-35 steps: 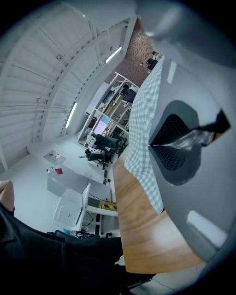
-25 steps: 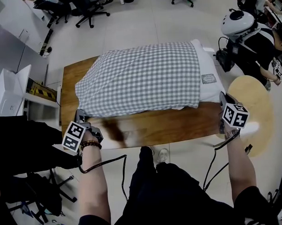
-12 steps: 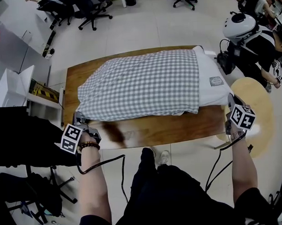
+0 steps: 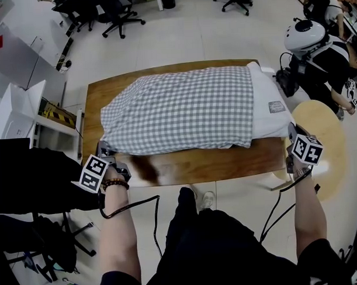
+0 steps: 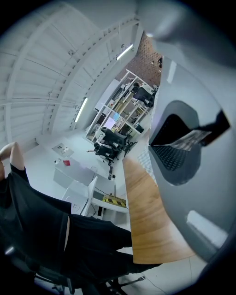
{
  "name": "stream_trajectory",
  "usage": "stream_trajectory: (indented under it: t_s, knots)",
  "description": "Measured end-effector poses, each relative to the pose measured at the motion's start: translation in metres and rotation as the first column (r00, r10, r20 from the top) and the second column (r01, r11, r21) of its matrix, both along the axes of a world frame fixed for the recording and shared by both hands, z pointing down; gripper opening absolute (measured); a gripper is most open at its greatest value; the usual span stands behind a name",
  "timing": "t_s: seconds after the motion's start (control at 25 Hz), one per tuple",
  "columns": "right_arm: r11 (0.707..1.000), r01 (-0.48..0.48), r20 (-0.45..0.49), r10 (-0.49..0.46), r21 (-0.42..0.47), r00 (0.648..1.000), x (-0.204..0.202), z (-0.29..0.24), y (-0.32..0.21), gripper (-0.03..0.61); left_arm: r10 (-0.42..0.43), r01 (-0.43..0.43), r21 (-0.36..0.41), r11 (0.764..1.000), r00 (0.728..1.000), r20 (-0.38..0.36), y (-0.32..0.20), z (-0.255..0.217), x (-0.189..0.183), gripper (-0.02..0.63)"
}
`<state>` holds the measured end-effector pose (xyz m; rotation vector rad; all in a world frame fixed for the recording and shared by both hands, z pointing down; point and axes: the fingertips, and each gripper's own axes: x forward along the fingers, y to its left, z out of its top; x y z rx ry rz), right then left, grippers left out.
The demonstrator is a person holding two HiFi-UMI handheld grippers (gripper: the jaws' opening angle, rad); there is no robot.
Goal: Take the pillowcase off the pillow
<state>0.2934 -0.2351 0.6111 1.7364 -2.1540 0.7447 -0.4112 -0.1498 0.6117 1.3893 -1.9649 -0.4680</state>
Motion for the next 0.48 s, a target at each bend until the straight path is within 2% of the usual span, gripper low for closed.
stream_trajectory:
  t_s: [0.24,0.48]
  knots:
    - [0.999,0.041,-0.019,-0.041,-0.012,0.999,-0.021,0.014,0.041,0.034,0.046,-0.046,-0.027,0.999,0.999,0.028,0.030,0.013,0.014,0.014]
    - [0.998,0.061,-0.005,-0.061,-0.019,0.998,-0.026,0.025,0.063,0.123,0.094,-0.093,-0.023,0.995,0.995,0.045,0.044,0.014,0.046,0.165]
